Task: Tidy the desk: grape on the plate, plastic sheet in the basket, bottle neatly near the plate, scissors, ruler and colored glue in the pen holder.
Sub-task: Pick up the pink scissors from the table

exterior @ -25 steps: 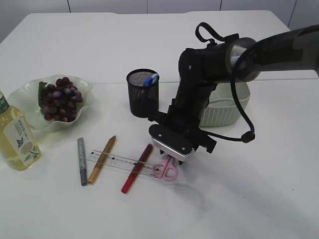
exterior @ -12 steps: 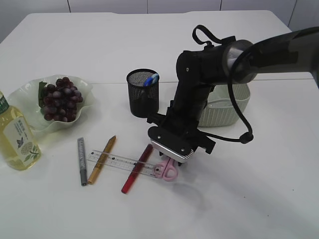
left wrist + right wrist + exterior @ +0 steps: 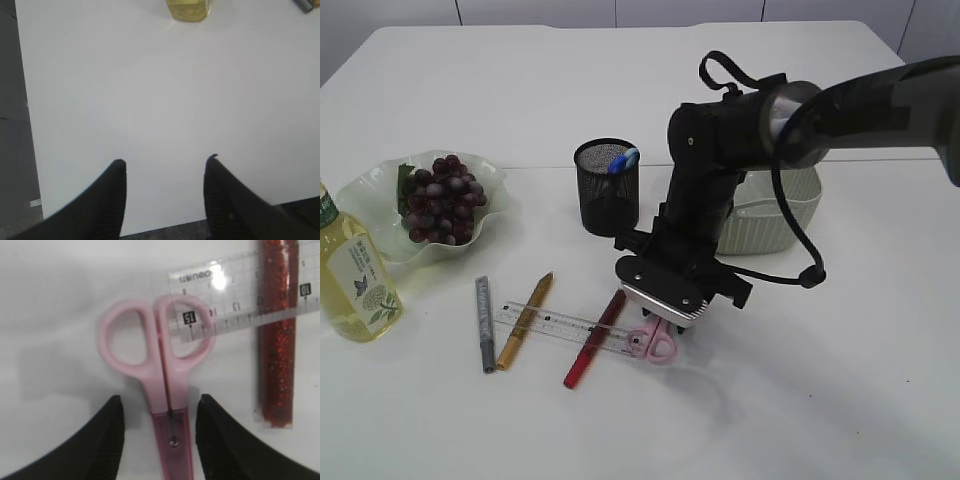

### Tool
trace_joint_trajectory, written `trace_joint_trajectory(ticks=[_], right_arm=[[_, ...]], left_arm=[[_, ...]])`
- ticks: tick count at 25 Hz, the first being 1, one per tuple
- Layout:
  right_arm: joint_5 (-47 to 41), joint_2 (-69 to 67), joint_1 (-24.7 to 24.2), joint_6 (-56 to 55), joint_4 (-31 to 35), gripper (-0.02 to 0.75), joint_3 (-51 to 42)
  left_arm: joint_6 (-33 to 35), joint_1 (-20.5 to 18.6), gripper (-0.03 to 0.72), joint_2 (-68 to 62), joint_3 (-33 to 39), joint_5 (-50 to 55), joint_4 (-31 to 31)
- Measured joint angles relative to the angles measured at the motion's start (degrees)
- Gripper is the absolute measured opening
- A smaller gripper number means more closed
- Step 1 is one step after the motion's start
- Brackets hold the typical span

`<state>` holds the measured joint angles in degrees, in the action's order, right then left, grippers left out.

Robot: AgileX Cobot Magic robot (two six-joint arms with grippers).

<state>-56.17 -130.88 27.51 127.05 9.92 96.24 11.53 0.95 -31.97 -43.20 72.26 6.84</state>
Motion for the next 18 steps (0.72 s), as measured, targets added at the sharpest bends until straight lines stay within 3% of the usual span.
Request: trace_joint_trajectory(ticks=[5,11,18], right_arm=[[-0.1,0.0,0.0,-0.2,-0.4,0.349,0.1],[-0.7,0.0,0.0,-1.7,-1.7,0.255,0.1],[-0.8,0.0,0.1,-3.0,-2.2,0.235,0.1]], left_arm=[[-0.1,0.0,0.37,0.0,0.0,0.0,0.0],[-0.1,-1.8,0.37,0.0,0.0,0.0,0.0],[-0.1,-1.8,0.37,0.0,0.0,0.0,0.0]])
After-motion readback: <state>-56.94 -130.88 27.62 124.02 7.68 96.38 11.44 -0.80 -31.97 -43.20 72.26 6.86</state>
